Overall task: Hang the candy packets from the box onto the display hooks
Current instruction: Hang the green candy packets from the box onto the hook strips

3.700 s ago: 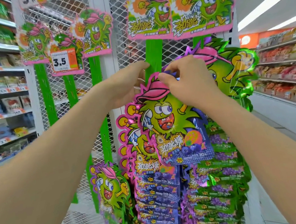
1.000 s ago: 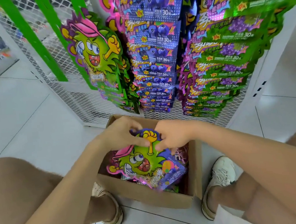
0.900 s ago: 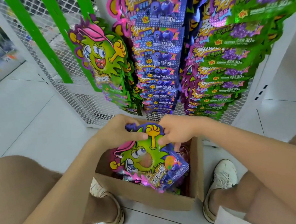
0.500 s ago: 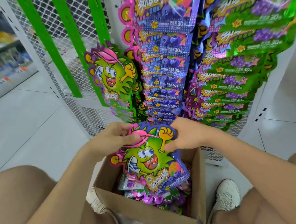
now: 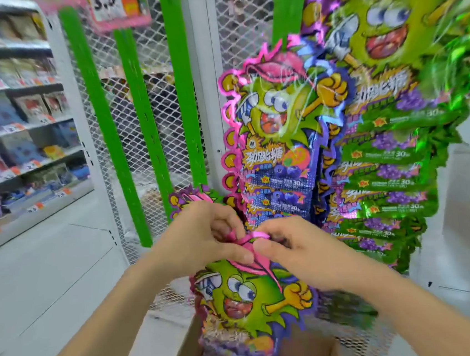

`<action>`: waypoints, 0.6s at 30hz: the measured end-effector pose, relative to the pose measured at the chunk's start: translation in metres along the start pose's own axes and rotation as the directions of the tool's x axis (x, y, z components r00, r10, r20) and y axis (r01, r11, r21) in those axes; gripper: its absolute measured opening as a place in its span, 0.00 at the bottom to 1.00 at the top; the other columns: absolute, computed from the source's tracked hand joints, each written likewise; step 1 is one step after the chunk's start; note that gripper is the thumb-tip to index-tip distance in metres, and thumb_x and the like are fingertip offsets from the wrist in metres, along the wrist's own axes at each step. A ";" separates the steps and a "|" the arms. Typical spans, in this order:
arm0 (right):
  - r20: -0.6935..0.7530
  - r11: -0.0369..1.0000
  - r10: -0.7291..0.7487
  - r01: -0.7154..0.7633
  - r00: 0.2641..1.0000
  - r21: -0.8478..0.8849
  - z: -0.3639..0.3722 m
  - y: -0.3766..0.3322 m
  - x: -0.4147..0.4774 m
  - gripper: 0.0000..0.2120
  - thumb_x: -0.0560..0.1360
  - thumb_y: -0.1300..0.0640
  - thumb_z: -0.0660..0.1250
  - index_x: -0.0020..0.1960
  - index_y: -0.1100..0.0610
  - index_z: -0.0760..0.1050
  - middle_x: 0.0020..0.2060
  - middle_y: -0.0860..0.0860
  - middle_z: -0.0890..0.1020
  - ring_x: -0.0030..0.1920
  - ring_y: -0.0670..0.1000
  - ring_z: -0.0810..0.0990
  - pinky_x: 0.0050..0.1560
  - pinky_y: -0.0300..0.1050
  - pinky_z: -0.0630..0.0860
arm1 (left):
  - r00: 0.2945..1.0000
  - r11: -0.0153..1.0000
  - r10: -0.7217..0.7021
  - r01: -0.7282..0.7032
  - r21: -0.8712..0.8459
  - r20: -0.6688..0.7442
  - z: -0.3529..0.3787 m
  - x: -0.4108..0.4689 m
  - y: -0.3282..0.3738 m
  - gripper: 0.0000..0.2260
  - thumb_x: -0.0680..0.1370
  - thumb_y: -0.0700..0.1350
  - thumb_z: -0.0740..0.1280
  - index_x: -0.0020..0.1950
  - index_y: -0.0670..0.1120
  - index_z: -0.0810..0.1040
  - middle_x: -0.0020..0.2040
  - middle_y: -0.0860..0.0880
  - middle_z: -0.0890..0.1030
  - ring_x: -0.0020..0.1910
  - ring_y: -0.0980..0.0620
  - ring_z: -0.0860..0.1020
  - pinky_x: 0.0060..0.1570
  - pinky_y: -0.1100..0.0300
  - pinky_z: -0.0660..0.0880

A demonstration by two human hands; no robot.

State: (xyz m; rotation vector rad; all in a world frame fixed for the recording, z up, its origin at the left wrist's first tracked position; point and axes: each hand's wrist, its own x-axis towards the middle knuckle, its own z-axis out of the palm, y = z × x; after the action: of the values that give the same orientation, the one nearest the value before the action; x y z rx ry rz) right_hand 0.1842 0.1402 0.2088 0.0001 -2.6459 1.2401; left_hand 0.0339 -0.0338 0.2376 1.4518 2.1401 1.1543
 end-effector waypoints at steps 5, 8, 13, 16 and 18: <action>-0.125 0.986 -0.003 0.024 0.992 0.168 -0.095 -0.069 0.027 0.13 0.86 0.50 0.64 0.55 0.56 0.84 0.50 0.58 0.88 0.53 0.51 0.84 0.70 0.63 0.74 | 0.919 0.949 0.307 -0.316 0.005 -0.249 -0.048 0.036 0.086 0.19 0.63 0.47 0.86 0.49 0.50 0.83 0.41 0.46 0.86 0.38 0.49 0.83 0.44 0.52 0.81; -0.283 0.994 -0.110 0.102 0.953 -0.044 -0.146 -0.102 0.048 0.22 0.77 0.37 0.68 0.53 0.55 0.86 0.51 0.72 0.81 0.44 0.54 0.78 0.56 0.66 0.79 | 0.805 0.888 0.459 -0.428 0.167 -0.375 -0.065 0.064 0.127 0.14 0.67 0.47 0.86 0.48 0.49 0.85 0.43 0.51 0.86 0.38 0.53 0.81 0.43 0.56 0.79; -0.590 0.967 -0.234 0.121 0.773 -0.225 -0.208 -0.141 0.065 0.08 0.74 0.48 0.80 0.46 0.52 0.88 0.36 0.52 0.88 0.42 0.51 0.88 0.46 0.51 0.82 | 0.674 0.828 0.560 -0.443 0.343 -0.481 -0.079 0.113 0.165 0.05 0.72 0.49 0.82 0.45 0.52 0.89 0.43 0.54 0.86 0.43 0.53 0.83 0.46 0.52 0.78; -0.547 0.949 -0.242 0.079 0.801 -0.305 -0.231 -0.147 0.076 0.02 0.77 0.54 0.76 0.48 0.50 0.87 0.32 0.44 0.86 0.33 0.38 0.82 0.37 0.37 0.75 | 0.675 0.815 0.572 -0.405 0.413 -0.466 -0.085 0.134 0.178 0.07 0.73 0.48 0.81 0.50 0.53 0.89 0.37 0.65 0.81 0.36 0.62 0.77 0.38 0.69 0.71; -0.552 0.944 -0.227 0.041 0.802 -0.327 -0.243 -0.146 0.084 0.05 0.79 0.57 0.73 0.53 0.52 0.86 0.34 0.45 0.86 0.29 0.36 0.77 0.35 0.33 0.72 | 0.663 0.805 0.584 -0.400 0.438 -0.469 -0.090 0.144 0.181 0.10 0.74 0.48 0.81 0.55 0.52 0.88 0.40 0.64 0.80 0.39 0.65 0.77 0.40 0.71 0.70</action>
State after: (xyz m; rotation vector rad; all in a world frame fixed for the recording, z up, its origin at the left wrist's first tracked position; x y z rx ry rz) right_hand 0.1639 0.2387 0.4871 -0.2052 -2.2018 0.6333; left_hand 0.0275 0.0828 0.4571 2.1556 2.4669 1.7231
